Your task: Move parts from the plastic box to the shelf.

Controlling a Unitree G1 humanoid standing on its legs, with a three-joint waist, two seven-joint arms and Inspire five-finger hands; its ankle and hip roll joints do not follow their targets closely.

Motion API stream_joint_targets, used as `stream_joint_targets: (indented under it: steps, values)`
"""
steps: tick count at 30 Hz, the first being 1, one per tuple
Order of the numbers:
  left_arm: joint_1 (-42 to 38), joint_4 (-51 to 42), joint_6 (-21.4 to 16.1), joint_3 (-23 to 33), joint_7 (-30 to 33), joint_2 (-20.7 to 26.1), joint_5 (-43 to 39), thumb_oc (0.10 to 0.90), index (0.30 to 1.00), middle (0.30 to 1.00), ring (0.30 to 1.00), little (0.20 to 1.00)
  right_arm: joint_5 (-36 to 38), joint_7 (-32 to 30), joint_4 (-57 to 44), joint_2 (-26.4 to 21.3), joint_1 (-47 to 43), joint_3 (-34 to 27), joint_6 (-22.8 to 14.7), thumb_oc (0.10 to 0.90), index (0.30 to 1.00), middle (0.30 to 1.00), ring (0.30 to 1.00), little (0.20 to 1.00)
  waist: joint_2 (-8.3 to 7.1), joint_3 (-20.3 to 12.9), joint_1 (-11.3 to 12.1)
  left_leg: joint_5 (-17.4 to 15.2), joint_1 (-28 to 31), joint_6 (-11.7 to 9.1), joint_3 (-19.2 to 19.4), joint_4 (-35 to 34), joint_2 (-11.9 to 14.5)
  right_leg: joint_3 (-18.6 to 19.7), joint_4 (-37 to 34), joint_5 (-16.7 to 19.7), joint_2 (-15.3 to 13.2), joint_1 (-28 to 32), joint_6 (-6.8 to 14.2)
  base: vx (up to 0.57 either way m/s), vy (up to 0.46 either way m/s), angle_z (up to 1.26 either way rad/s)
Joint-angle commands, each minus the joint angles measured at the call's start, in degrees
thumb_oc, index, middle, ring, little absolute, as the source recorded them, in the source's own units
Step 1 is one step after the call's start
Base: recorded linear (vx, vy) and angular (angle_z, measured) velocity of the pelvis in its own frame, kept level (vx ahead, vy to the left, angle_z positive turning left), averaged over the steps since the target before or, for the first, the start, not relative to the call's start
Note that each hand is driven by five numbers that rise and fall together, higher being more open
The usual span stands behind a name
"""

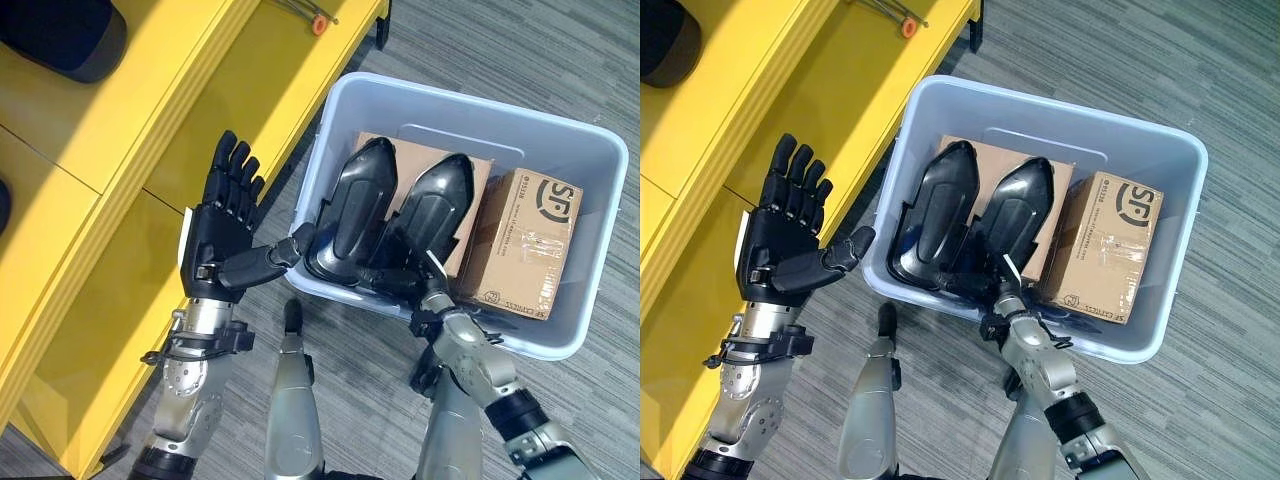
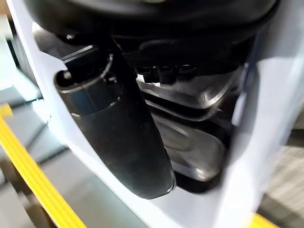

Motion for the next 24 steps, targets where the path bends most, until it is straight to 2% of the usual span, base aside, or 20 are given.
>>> stream_joint_targets:
  steps: [1, 8, 14, 17, 24]
  values:
    - [-3.94, -7.33, -6.81, -0.15, -1.72, -0.65, 0.4, 0.9, 1.0, 1.0, 1.0, 1.0, 2.55, -4.74, 1.5, 1.62, -7.28, -6.95, -9.1, 0.9, 1.0, 1.0, 1.0, 1.0, 2.37, -0.63, 0.72, -2.5, -1.74, 5.74, 1.57, -1.53, -4.94, -3.47, 0.02, -0.8, 2.05, 1.32, -2.76, 0.0, 0.0, 0.0]
    - [-5.19, -6.74, -6.32, -1.49, -0.33, -0.85, 0.64, 0.9, 1.0, 1.0, 1.0, 1.0, 1.73, -5.25, 6.76, 0.95, -11.15, -11.35, -12.27, 0.9, 1.0, 1.0, 1.0, 1.0, 3.68, -0.63, 0.79, -2.66, -2.44, 6.1, 2.25, -1.35, -5.6, -3.21, 0.99, -0.74, 1.51, -0.36, -2.89, 0.0, 0.025, 0.0]
    - [-5.45, -5.77, -6.15, -2.3, -2.31, 0.02, -1.53, 0.9, 1.0, 1.0, 1.0, 1.0, -0.05, -3.67, 11.32, -2.77, -16.42, -13.73, -11.78, 0.9, 1.0, 1.0, 1.0, 1.0, 4.73, -0.63, 1.72, -2.65, -4.31, 6.21, 2.09, -0.57, -6.12, -3.65, 2.9, -1.05, 0.88, -2.48, -3.12, 0.01, 0.001, 0.03]
    - [-5.66, -5.59, -5.75, -2.38, -2.51, 0.41, -2.1, 0.9, 1.0, 1.0, 1.0, 1.0, -0.85, -3.69, 12.77, -4.04, -17.86, -13.81, -10.92, 0.9, 1.0, 1.0, 1.0, 1.0, 4.84, -0.63, 2.03, -2.66, -4.75, 6.22, 1.91, -0.14, -6.33, -3.93, 3.69, -1.34, 0.83, -2.79, -3.34, 0.01, -0.024, 0.0]
    - [-5.58, -5.09, -5.58, -2.9, -5.71, 1.7, -4.45, 0.9, 1.0, 1.0, 1.0, 1.0, -4.33, -2.77, 17.34, -8.37, -22.54, -13.26, -11.42, 0.9, 1.0, 1.0, 1.0, 1.0, 4.97, -0.63, 2.85, -2.79, -5.17, 6.31, 1.39, 0.67, -6.61, -4.51, 4.72, -1.72, 1.07, -3.08, -3.74, 0.01, -0.03, 0.02]
